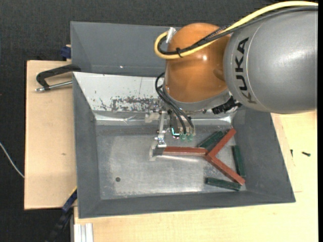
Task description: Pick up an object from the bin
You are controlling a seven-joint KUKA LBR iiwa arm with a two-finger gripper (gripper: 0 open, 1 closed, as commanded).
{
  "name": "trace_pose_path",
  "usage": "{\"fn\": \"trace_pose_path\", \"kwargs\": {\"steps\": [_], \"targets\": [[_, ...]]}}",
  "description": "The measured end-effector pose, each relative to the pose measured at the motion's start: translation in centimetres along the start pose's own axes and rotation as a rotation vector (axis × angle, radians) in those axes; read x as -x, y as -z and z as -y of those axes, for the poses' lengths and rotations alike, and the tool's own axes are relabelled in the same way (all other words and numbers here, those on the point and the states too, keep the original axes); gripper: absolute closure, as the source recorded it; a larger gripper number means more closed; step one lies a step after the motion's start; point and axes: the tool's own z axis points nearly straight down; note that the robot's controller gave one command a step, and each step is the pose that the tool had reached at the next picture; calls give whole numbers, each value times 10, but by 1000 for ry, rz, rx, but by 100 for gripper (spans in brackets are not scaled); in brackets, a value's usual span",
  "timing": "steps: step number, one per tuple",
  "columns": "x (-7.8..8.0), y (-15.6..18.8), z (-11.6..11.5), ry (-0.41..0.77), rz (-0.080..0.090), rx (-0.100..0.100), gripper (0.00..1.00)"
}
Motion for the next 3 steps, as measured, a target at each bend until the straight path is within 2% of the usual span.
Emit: {"fn": "trace_pose_path", "kwargs": {"steps": [1, 2, 3], "targets": [[2, 4, 1, -2, 9, 2, 0], [0, 1, 32, -60, 8, 3, 0], [14, -46, 54, -101, 12, 2, 0]]}}
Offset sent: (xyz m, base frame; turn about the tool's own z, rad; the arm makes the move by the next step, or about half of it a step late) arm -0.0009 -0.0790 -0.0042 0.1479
